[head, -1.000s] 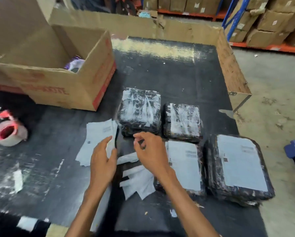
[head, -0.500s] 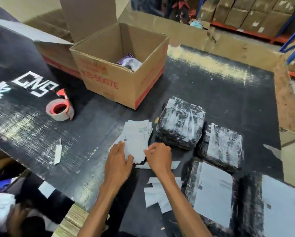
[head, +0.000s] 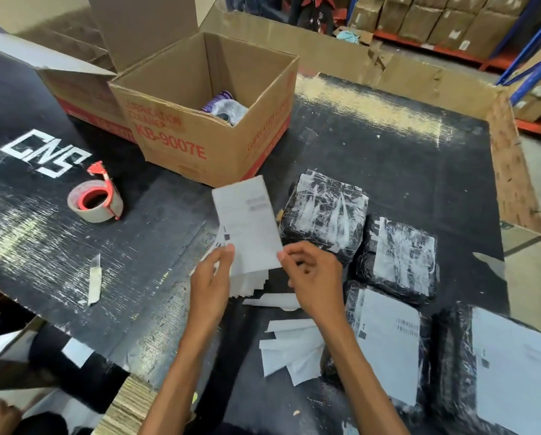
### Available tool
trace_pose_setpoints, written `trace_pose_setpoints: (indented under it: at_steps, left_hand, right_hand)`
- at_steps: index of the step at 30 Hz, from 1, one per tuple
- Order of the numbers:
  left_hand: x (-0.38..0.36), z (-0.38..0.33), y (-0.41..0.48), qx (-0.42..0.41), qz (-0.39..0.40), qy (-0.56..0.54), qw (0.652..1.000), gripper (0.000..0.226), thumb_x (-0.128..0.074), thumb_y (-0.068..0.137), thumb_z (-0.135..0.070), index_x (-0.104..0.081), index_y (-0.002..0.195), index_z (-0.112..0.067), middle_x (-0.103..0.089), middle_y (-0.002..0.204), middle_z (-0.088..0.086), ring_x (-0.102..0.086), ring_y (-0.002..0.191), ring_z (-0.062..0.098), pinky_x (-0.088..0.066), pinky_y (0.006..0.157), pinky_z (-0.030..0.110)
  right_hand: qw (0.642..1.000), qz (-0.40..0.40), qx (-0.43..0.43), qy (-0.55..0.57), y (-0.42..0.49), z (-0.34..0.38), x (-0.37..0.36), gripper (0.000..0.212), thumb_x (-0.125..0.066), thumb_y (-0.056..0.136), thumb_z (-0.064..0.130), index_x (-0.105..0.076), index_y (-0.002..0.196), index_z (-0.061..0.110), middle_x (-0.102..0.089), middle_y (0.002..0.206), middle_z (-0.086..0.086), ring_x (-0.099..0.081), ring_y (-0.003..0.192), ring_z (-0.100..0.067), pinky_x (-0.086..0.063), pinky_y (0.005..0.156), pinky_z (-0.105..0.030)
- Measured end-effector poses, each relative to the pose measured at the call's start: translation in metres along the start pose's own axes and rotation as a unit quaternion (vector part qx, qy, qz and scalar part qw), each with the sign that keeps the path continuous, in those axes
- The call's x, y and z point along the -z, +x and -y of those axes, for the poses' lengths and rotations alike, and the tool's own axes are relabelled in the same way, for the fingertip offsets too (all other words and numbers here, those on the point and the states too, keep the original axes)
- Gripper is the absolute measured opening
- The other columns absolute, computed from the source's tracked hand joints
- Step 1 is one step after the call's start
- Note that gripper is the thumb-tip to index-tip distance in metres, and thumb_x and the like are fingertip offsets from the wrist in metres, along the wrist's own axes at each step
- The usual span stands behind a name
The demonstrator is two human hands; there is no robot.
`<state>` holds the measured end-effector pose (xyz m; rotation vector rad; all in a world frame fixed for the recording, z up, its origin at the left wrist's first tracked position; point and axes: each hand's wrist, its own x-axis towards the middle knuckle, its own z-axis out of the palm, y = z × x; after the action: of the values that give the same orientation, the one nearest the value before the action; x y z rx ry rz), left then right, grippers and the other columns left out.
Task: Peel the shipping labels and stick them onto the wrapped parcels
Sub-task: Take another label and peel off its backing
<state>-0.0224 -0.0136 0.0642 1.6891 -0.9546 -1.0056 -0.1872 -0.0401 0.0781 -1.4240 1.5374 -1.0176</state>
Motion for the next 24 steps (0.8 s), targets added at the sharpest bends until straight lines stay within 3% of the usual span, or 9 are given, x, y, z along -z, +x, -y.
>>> trace_pose_setpoints:
  at_steps: [2,4,7,10,15,19,24]
  left_hand:
    - [0.000,-0.028,-0.006,0.031,0.036,-0.139,0.989,0.018,-0.058,0.101,-0.027,-0.073,0.100,-0.017,-0.076,0.105,-0.012,-0.070,0.101,0.007,-0.051,0.091,0.026]
    - [-0.003,-0.049,-0.009,0.032,0.074,-0.189,0.979,0.020,-0.061,0.099,-0.021,-0.074,0.111,-0.013,-0.079,0.110,-0.002,-0.074,0.103,0.016,-0.056,0.091,0.032]
    - [-0.013,-0.075,-0.013,0.002,0.105,-0.198,0.975,0.024,-0.061,0.099,-0.015,-0.073,0.120,-0.012,-0.078,0.114,0.001,-0.074,0.107,0.019,-0.056,0.093,0.035]
    - [-0.021,-0.091,-0.015,-0.022,0.127,-0.201,0.971,0.025,-0.060,0.100,-0.014,-0.071,0.122,-0.012,-0.077,0.118,0.001,-0.072,0.113,0.021,-0.054,0.098,0.036]
    - [-0.030,-0.105,-0.019,-0.047,0.153,-0.213,0.964,0.026,-0.059,0.100,-0.011,-0.070,0.124,-0.012,-0.077,0.118,-0.002,-0.072,0.112,0.015,-0.057,0.092,0.024]
    - [-0.034,-0.104,-0.022,-0.057,0.169,-0.217,0.960,0.026,-0.059,0.100,-0.011,-0.070,0.124,-0.011,-0.077,0.118,-0.002,-0.072,0.111,0.015,-0.056,0.088,0.021]
    - [-0.037,-0.105,-0.027,-0.065,0.177,-0.223,0.956,0.025,-0.058,0.100,-0.010,-0.070,0.122,-0.010,-0.078,0.116,-0.002,-0.073,0.110,0.015,-0.056,0.087,0.020]
  right_hand:
    - [0.997,0.003,-0.013,0.071,-0.006,0.013,0.020,0.004,-0.075,0.092,0.020,-0.076,0.091,0.017,-0.073,0.072,-0.001,-0.057,0.049,-0.008,-0.050,0.052,-0.022]
    - [0.992,0.002,-0.019,0.121,-0.012,0.026,0.038,0.006,-0.074,0.092,0.019,-0.076,0.094,0.014,-0.073,0.073,-0.002,-0.056,0.050,-0.007,-0.049,0.054,-0.018]
    - [0.983,-0.004,-0.040,0.180,-0.022,0.039,0.063,0.007,-0.071,0.093,0.020,-0.076,0.096,0.016,-0.074,0.073,0.002,-0.052,0.051,-0.011,-0.045,0.055,-0.015]
    - [0.975,-0.004,-0.048,0.218,-0.032,0.046,0.083,0.010,-0.067,0.094,0.019,-0.075,0.095,0.015,-0.079,0.086,-0.006,-0.048,0.054,-0.016,-0.040,0.054,-0.021]
    - [0.975,-0.009,-0.030,0.219,-0.044,0.050,0.105,0.023,-0.068,0.084,0.030,-0.074,0.092,0.010,-0.078,0.084,-0.007,-0.046,0.056,-0.019,-0.036,0.056,-0.028]
    - [0.978,-0.016,-0.026,0.207,-0.046,0.047,0.111,0.010,-0.067,0.093,0.014,-0.074,0.090,0.008,-0.077,0.080,-0.007,-0.046,0.056,-0.019,-0.039,0.055,-0.026]
    - [0.977,-0.018,-0.020,0.210,-0.047,0.045,0.114,0.013,-0.065,0.095,0.007,-0.073,0.085,0.009,-0.076,0.077,-0.006,-0.047,0.056,-0.020,-0.040,0.055,-0.025]
